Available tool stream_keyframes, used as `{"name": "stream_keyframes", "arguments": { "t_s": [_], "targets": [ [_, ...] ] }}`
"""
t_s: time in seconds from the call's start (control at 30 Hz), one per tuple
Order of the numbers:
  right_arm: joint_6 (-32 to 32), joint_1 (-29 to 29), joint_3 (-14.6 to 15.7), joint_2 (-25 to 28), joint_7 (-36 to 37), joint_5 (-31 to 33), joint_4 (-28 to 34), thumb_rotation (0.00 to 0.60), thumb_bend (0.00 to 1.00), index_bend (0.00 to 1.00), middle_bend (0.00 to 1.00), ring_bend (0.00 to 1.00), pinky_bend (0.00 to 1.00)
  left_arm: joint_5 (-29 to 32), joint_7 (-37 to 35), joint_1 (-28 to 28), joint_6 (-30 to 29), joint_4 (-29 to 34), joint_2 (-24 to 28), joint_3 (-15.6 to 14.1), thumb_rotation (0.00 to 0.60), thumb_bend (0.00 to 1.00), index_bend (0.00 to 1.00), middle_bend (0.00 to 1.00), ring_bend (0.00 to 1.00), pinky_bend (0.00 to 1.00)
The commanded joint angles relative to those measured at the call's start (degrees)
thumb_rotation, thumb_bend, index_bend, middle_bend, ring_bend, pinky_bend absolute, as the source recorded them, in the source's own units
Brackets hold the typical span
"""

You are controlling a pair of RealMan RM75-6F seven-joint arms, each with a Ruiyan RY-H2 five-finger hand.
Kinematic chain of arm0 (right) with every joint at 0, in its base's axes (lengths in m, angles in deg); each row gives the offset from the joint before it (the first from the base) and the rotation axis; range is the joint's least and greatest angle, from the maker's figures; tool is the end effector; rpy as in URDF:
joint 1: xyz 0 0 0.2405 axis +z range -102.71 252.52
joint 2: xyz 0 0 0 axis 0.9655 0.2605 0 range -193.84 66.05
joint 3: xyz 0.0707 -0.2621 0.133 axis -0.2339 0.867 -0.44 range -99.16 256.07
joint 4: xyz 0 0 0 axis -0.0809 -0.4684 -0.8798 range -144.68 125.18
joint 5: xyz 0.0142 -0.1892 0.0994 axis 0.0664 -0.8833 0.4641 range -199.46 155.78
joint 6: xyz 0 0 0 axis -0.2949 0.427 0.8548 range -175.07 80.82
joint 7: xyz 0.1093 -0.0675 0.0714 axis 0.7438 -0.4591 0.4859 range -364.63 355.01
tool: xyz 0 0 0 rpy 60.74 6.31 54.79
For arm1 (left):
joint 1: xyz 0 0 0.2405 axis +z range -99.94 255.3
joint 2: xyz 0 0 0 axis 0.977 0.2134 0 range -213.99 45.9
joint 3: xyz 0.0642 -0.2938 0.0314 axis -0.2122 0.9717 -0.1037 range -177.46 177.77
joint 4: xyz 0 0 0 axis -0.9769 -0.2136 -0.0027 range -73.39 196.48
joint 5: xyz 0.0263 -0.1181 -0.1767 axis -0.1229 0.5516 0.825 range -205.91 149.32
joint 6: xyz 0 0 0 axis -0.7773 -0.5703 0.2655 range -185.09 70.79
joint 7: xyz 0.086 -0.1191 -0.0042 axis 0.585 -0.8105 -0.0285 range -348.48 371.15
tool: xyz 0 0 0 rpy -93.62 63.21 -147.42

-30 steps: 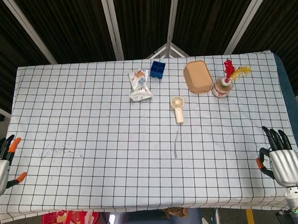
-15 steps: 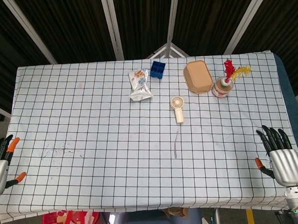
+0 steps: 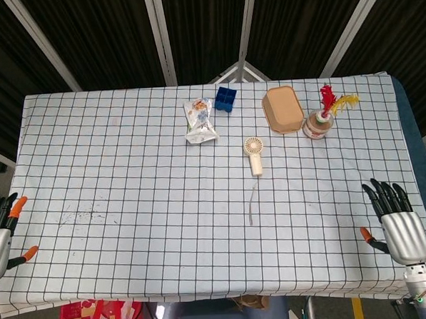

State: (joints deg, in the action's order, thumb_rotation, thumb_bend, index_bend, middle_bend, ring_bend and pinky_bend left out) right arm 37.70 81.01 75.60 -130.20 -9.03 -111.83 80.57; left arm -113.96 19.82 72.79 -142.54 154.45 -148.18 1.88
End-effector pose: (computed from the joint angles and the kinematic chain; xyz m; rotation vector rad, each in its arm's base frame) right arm -0.3452 -0.1954 0.1601 1.4800 -0.8067 0.9033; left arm -0.3541 0.1837 0.1727 -1.4332 -0.8093 -0.7916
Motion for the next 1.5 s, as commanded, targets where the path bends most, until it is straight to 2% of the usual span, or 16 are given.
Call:
{"name": "stream_keyframes", "arguments": {
  "t_s": [0.03,0.07,0.1,0.13,0.17,0.23,0.33,0.43,0.63,0.77,0.9,1.23,1.5],
  "targets": [
    [-1.50,1.02,-0.39,-0.08,-0.21,0.60,0.93,0.600,0.30,0.00,0.03,0.03,0.07,-0.12,0.00,0.01,-0.17,0.04,-0.06,0.06,0.600,0.03,0.00,0.00,0.00,0.00],
    [-2.06,1.48,-0.70,-0.20,-0.42,0.87,1.31,0.600,0.30,0.00,0.08,0.09,0.15,-0.16,0.02,-0.01,-0.19,0.03,-0.10,0.09,0.600,0.03,0.00,0.00,0.00,0.00],
    [-2.82,2.26,-1.24,-0.45,-1.05,1.15,1.74,0.600,0.30,0.00,0.23,0.23,0.31,-0.17,0.00,-0.05,-0.20,0.05,-0.16,0.14,0.600,0.03,0.00,0.00,0.00,0.00],
    [-3.58,3.01,-1.65,-0.71,-1.72,1.29,1.91,0.600,0.32,0.00,0.41,0.42,0.50,-0.14,-0.02,-0.09,-0.17,0.09,-0.21,0.19,0.600,0.03,0.00,0.00,0.00,0.00],
    [-4.69,3.88,-1.99,-0.98,-2.41,1.51,2.06,0.600,0.35,0.00,0.56,0.57,0.63,-0.11,-0.04,-0.13,-0.11,0.18,-0.25,0.22,0.600,0.03,0.00,0.00,0.00,0.00],
    [-6.19,4.80,-2.31,-1.21,-3.20,2.10,2.31,0.600,0.41,0.00,0.68,0.68,0.73,-0.10,-0.05,-0.18,-0.07,0.28,-0.27,0.26,0.600,0.03,0.00,0.00,0.00,0.00],
    [-11.37,7.75,-3.59,-2.27,-5.82,5.28,3.45,0.600,0.63,0.00,0.85,0.86,0.86,-0.30,0.01,-0.31,-0.10,0.37,-0.40,0.35,0.600,0.03,0.00,0.00,0.00,0.00],
    [-16.48,10.80,-4.88,-3.72,-8.77,8.94,4.51,0.600,0.70,0.00,0.87,0.89,0.87,-0.52,0.01,-0.37,-0.08,0.36,-0.42,0.28,0.600,0.03,0.00,0.00,0.00,0.00],
    [-25.01,18.21,-8.75,-8.94,-17.43,18.73,5.22,0.600,0.71,0.00,0.87,0.89,0.87,0.02,-0.71,-0.52,0.65,0.68,0.00,0.29,0.600,0.03,0.00,0.00,0.00,0.00],
    [-29.52,24.00,-11.27,-14.40,-23.35,27.07,1.75,0.600,0.71,0.00,0.87,0.89,0.87,-0.38,-1.51,-0.57,0.53,0.53,0.32,0.26,0.600,0.03,0.00,0.00,0.00,0.00],
    [-31.10,27.44,-11.94,-17.99,-26.68,32.42,-1.24,0.600,0.71,0.00,0.87,0.89,0.87,-0.55,-1.80,-0.58,0.49,0.29,0.37,0.22,0.600,0.03,0.00,0.00,0.00,0.00],
    [-32.74,33.26,-12.37,-26.00,-27.36,38.08,-10.27,0.600,0.71,0.00,0.87,0.89,0.87,0.00,-2.65,-0.85,1.28,0.15,0.73,0.29,0.600,0.03,0.00,0.00,0.00,0.00],
    [-32.98,34.93,-12.44,-28.28,-25.68,39.54,-13.96,0.600,0.71,0.00,0.87,0.89,0.87,0.37,-3.49,-1.00,1.75,0.18,1.00,0.36,0.600,0.03,0.00,0.00,0.00,0.00]
  ]
}}
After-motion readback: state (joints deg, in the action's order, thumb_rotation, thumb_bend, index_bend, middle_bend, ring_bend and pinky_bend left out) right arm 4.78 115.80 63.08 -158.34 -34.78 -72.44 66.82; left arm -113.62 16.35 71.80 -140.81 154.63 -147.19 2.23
